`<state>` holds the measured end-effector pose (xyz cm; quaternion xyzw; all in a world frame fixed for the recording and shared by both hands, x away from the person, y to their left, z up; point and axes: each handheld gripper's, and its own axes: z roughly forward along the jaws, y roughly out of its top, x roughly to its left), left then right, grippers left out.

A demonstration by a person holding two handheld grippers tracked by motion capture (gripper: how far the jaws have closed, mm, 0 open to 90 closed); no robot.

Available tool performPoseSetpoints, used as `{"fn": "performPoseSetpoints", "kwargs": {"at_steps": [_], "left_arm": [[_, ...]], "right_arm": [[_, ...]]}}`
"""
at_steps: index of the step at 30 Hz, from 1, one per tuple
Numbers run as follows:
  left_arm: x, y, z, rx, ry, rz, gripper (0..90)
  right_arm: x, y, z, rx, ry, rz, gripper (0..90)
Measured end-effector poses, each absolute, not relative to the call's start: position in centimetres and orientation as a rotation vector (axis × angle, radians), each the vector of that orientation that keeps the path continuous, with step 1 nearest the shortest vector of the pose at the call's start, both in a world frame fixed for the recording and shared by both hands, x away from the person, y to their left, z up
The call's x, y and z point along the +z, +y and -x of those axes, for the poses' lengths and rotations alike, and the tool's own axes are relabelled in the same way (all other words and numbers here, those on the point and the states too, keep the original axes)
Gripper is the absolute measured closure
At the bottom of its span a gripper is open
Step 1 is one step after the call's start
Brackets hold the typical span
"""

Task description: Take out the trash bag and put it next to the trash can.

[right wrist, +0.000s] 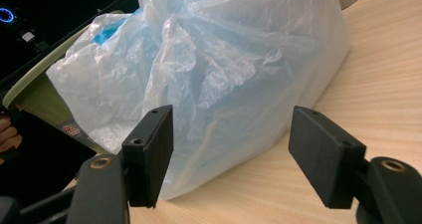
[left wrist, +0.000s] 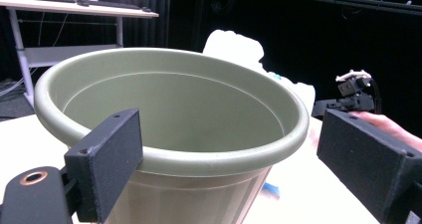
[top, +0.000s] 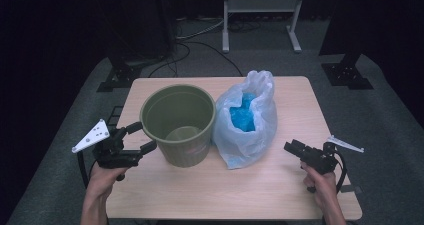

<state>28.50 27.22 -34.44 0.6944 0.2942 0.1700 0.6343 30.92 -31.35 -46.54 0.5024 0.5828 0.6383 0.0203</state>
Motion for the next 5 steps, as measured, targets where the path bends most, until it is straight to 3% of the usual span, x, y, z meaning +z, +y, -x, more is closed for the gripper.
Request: {"fn": "performPoseSetpoints", "kwargs": {"at_steps": [5], "left_arm": [[-34.31,27.21,-28.37,0.394,0.671,-1.589,9.4]], "right_arm": [[-46.97,-31.51,-29.85,2.005,1.757,-1.547,32.4]]}}
